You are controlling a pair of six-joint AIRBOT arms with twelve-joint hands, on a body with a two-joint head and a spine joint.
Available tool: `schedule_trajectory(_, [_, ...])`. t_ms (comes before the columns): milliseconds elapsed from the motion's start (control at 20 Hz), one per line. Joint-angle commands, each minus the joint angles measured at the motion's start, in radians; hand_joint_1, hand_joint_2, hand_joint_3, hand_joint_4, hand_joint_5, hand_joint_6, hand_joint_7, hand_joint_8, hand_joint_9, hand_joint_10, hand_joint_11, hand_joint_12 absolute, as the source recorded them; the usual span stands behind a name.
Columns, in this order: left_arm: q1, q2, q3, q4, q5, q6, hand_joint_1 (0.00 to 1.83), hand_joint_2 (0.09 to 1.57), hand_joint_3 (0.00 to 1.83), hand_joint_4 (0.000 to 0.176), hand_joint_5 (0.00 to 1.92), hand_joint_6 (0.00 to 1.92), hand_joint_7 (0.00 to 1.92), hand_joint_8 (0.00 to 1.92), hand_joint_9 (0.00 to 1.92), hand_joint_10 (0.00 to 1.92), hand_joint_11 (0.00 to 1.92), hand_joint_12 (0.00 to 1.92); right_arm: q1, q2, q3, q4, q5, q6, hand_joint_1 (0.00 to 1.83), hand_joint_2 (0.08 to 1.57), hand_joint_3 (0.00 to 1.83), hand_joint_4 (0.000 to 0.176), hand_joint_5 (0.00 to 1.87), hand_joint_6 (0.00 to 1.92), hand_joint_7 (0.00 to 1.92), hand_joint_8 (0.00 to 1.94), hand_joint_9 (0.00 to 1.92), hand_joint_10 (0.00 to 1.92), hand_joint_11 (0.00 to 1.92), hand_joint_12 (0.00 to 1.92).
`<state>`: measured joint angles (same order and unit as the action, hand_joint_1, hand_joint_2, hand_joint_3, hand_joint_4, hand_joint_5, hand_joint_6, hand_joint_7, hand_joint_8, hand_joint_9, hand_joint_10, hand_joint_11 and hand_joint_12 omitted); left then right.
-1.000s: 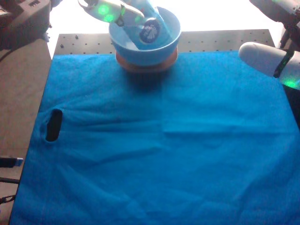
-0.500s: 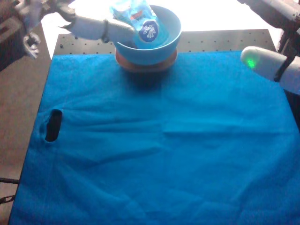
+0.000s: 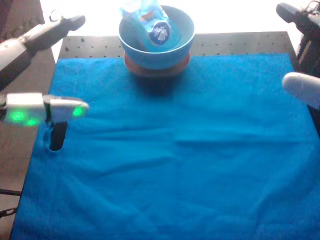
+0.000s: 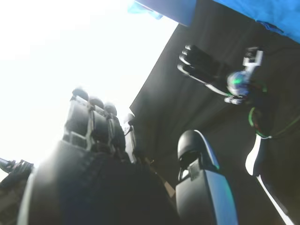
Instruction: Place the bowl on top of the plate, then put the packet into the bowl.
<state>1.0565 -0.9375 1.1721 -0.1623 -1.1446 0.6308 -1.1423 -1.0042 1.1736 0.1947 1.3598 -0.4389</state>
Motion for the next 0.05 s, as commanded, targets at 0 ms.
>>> schedule_trajectory(0, [0.025,0.013,-0.017,-0.047,-0.228,-0.005,0.72,0.88,0.00,0.142,0.03,0.00,0.00,0.00,0.00,0.00,0.00,0.00,-0.012,0.014,-0.009,0.033,0.155,0.007,0.34,1.20,0.00,0.170,0.00,0.00,0.00,0.00,0.00,0.00,0.00,0.00])
